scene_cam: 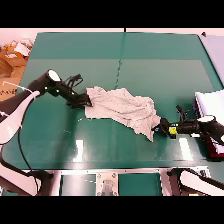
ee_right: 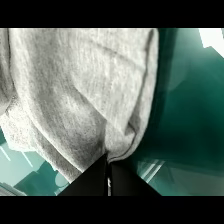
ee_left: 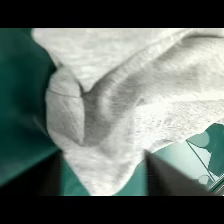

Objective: Fold the shirts.

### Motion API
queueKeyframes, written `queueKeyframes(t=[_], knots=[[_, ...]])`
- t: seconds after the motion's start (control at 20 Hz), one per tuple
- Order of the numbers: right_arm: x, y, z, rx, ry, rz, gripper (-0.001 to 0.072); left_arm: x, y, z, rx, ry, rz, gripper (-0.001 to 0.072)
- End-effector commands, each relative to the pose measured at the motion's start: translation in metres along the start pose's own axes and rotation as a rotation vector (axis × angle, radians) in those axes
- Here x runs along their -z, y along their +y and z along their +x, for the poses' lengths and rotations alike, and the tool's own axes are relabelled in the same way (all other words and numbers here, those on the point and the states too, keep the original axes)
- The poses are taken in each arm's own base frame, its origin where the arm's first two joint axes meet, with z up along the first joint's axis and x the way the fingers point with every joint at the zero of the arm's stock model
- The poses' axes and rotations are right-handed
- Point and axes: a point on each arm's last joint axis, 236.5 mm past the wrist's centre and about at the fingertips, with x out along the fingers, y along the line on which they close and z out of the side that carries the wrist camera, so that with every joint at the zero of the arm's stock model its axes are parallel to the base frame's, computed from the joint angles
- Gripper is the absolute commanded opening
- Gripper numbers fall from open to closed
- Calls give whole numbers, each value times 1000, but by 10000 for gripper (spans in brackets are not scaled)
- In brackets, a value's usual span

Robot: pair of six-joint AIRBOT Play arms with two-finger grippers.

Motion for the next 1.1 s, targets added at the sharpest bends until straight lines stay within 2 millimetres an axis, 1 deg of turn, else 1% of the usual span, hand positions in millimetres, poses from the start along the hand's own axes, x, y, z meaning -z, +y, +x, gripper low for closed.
queueKeyframes(t=[0.0, 0.05, 0.15, 0.2, 0.25, 0.35, 0.4, 0.45, 0.5, 0.55, 0.6, 0.65, 0.7, 0.75, 0.8, 0.85, 0.9, 0.95, 1.0, 1.05], knots=[[-3, 10, -5, -18, 8, -21, 9, 14, -6, 22, 68, 5, -6, 83], [-3, 16, -10, -31, 20, -35, 8, 13, -10, 23, 75, 2, 10, 20], [-6, 37, -26, -63, 38, -86, 8, 9, -31, 15, 144, 0, 9, 19], [-10, 51, -39, -78, 32, -113, 8, 8, -43, 4, 162, 9, 39, 19], [-17, 70, -57, -92, 6, -155, 8, 7, -56, -10, 177, 12, 78, 19], [-35, 114, -107, -109, -114, -259, 9, -3, -91, -54, 192, -37, 187, 19], [-43, 142, -139, -115, -207, -330, 8, -9, -112, -82, 190, -96, 243, 18], [-45, 172, -175, -122, -313, -405, 8, -16, -139, -118, 186, -181, 308, 18], [-43, 201, -211, -130, -415, -478, 8, -18, -168, -159, 181, -281, 380, 19], [-35, 229, -248, -140, -517, -548, 8, -15, -197, -199, 176, -377, 454, 19], [-23, 258, -288, -151, -638, -619, 9, -6, -229, -243, 168, -489, 542, 19], [-7, 284, -328, -159, -765, -686, 9, 8, -257, -284, 162, -594, 621, 19], [9, 303, -365, -160, -889, -732, 9, 29, -287, -326, 160, -709, 695, 19], [27, 319, -401, -163, -1013, -763, 8, 51, -313, -362, 164, -814, 753, 19], [49, 334, -438, -167, -1148, -786, 9, 79, -336, -397, 164, -917, 822, 19], [71, 346, -472, -172, -1277, -803, 9, 106, -354, -422, 162, -995, 879, 19], [88, 354, -498, -171, -1382, -807, 9, 135, -368, -443, 160, -1061, 932, 20], [103, 361, -521, -169, -1474, -809, 9, 159, -378, -457, 158, -1107, 973, 20], [115, 366, -538, -173, -1542, -806, 8, 181, -384, -466, 156, -1143, 1001, 20], [123, 371, -551, -189, -1595, -799, 9, 196, -387, -470, 153, -1160, 1021, 20]])
